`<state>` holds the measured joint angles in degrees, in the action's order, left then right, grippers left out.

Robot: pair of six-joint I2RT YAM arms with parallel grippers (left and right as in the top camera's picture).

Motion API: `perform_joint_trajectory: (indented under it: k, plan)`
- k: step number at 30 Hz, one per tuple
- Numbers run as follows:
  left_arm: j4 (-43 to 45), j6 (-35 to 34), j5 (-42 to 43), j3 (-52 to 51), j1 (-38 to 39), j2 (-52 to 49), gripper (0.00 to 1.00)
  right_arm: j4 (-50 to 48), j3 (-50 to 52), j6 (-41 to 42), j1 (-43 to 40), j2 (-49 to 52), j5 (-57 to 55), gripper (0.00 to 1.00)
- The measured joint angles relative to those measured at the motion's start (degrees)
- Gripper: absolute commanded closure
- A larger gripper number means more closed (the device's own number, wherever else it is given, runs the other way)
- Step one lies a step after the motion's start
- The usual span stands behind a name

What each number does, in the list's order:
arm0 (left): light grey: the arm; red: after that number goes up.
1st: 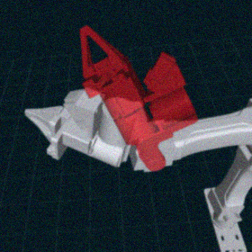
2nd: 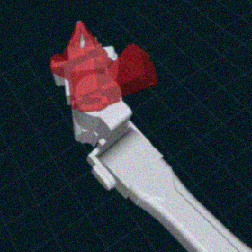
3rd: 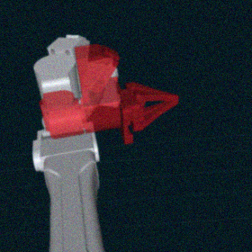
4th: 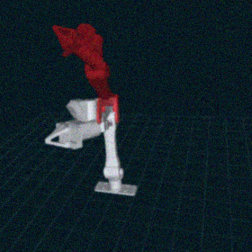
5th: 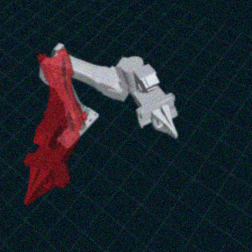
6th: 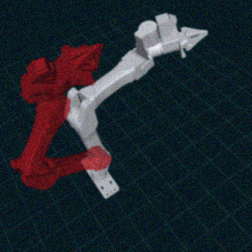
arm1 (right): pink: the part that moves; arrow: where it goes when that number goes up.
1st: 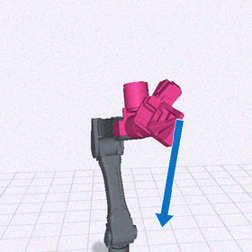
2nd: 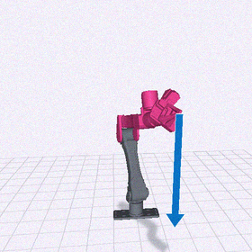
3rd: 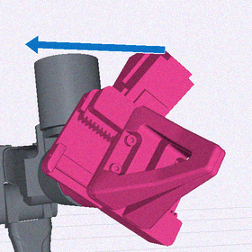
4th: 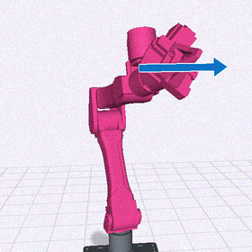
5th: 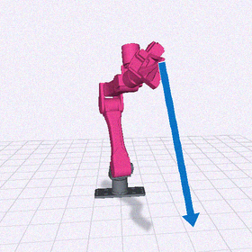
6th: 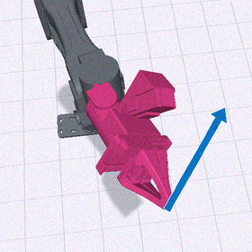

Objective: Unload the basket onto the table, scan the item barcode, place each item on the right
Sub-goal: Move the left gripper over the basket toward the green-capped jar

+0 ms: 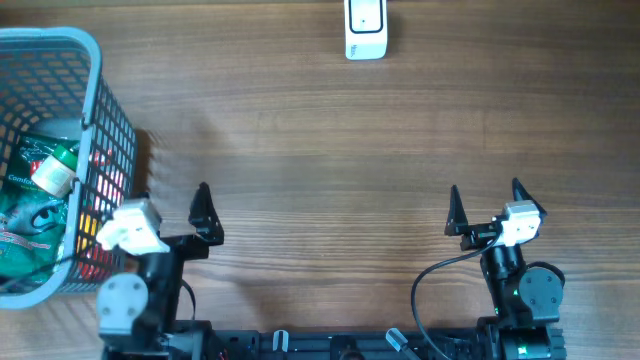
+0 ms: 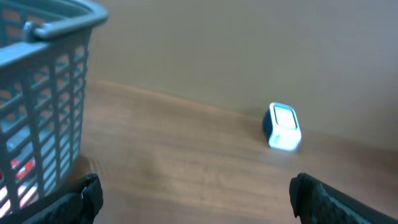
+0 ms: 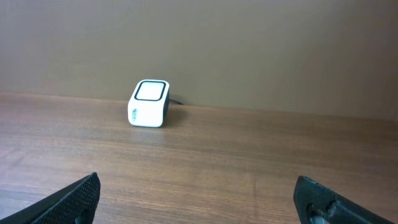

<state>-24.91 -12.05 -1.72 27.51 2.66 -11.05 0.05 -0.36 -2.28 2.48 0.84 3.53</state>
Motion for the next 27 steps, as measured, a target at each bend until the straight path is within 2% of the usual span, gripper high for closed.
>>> perform_joint_trajectory:
  k: [4, 8, 12, 19, 27]
  plan:
    - [-5.9, -0.7, 3.4, 10.7, 0.0, -9.4, 0.00, 0.0, 0.0, 0.0, 0.0, 0.0, 0.0, 0.00]
    - [-16.2, -1.4, 5.9, 24.3, 0.0, -19.3, 0.00, 0.0, 0.0, 0.0, 0.0, 0.0, 0.0, 0.00]
    - [-22.1, -1.8, 10.7, 33.6, 0.0, -24.0, 0.00, 0.0, 0.0, 0.0, 0.0, 0.0, 0.0, 0.00]
    - [-22.7, -2.0, 16.2, 34.1, 0.0, -24.0, 0.00, 0.0, 0.0, 0.0, 0.0, 0.0, 0.0, 0.00]
    - [-23.1, -2.6, 9.6, 34.1, 0.0, -25.5, 0.00, 0.0, 0.0, 0.0, 0.0, 0.0, 0.0, 0.00]
